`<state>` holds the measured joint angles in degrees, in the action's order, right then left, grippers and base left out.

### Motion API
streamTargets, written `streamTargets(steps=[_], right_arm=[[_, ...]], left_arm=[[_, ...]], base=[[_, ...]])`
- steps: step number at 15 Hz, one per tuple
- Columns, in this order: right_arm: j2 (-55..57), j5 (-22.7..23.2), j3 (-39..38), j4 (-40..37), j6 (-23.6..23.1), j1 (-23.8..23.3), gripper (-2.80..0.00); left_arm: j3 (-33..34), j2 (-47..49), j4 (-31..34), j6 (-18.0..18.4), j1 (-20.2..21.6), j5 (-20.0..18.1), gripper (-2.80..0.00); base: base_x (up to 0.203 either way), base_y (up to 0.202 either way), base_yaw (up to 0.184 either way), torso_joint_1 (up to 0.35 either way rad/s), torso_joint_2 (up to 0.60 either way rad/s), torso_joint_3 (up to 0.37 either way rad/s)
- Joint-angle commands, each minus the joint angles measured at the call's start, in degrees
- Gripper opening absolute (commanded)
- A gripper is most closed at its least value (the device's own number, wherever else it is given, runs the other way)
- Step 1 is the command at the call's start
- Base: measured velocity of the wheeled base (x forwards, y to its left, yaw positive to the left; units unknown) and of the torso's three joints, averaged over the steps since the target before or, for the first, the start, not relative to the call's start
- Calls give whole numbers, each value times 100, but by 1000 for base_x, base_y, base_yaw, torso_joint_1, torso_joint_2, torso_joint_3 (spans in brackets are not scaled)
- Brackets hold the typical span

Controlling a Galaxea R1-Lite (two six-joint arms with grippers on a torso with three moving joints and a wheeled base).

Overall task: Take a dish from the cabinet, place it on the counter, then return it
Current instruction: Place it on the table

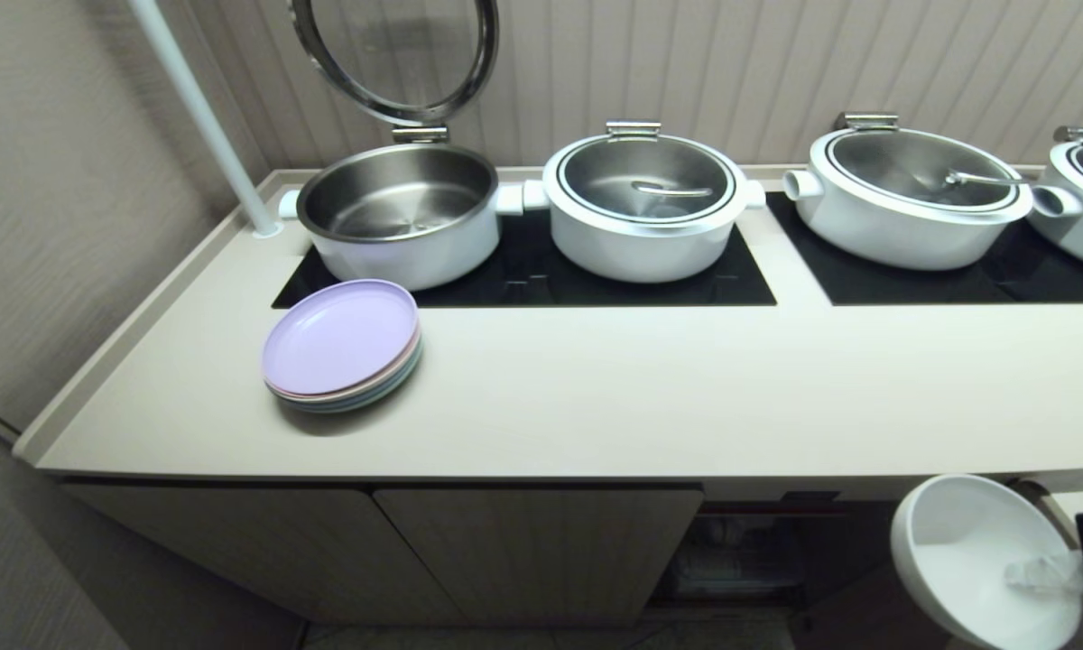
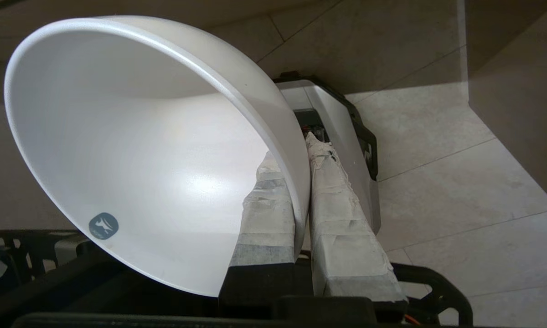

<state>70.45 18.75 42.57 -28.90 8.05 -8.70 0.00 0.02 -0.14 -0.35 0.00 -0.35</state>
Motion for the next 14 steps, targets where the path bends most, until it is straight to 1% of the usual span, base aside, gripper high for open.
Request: streamTargets(steps=[1, 5, 8, 10, 12, 14], right_arm=[[504, -87, 247, 37, 58, 0, -280], [1223, -276, 994, 59, 425, 0, -280], [1673, -487, 1365, 52, 761, 0, -280], [1989, -541, 1620, 40, 962, 5, -280], [2316, -585, 1939, 18, 1124, 80, -280], [2573, -591, 2392, -36, 1534, 288, -280]], left_arm=[[0, -2, -3, -1, 0, 0, -280], [0, -2, -3, -1, 0, 0, -280], [0, -2, -3, -1, 0, 0, -280], [0, -2, -3, -1, 0, 0, -280], [0, -2, -3, -1, 0, 0, -280], [0, -2, -3, -1, 0, 0, -280]], base=[[0, 0, 0, 0, 0, 0], [0, 0, 0, 0, 0, 0], [0, 0, 0, 0, 0, 0], [0, 0, 0, 0, 0, 0], [0, 0, 0, 0, 0, 0], [0, 0, 0, 0, 0, 0]])
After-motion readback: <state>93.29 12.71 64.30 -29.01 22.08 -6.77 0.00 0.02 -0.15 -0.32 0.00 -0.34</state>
